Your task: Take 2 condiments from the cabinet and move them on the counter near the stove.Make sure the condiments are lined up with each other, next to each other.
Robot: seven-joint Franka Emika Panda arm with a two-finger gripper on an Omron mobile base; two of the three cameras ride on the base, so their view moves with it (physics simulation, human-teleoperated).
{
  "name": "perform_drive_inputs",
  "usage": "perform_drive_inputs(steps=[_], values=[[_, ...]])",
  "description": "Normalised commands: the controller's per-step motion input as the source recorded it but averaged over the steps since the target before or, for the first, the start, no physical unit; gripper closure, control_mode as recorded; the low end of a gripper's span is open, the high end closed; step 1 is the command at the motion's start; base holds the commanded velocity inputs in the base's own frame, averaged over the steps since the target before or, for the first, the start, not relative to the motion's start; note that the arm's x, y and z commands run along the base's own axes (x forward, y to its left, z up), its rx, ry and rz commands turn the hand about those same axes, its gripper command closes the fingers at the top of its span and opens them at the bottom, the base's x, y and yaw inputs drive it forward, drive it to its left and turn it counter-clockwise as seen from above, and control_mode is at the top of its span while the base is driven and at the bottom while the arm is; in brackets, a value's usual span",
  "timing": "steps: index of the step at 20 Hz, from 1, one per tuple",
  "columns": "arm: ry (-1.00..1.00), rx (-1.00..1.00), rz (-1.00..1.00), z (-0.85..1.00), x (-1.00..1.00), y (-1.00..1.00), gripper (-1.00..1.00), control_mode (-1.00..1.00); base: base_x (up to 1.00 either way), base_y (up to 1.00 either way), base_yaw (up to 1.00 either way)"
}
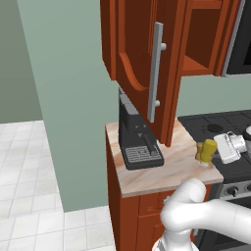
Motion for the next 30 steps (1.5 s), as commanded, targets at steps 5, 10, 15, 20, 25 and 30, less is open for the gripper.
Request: perform_drive_inputs(steps=[5, 10, 15, 20, 25, 30], values=[[0.0, 0.0, 0.0, 0.0, 0.0, 0.0, -1.0, -1.0, 0.0, 0.0, 0.0], [-0.01, 0.0, 0.0, -0.03, 0.0, 0.0, -1.0, -1.0, 0.0, 0.0, 0.0], [-0.01, 0.0, 0.0, -0.02, -0.01, 0.0, -1.0, -1.0, 0.0, 0.0, 0.0], [0.0, 0.0, 0.0, 0.0, 0.0, 0.0, -1.0, -1.0, 0.0, 0.0, 0.0], [0.0, 0.0, 0.0, 0.0, 0.0, -0.09, -1.0, -1.0, 0.0, 0.0, 0.0], [0.0, 0.0, 0.0, 0.0, 0.0, -0.21, -1.0, -1.0, 0.0, 0.0, 0.0]])
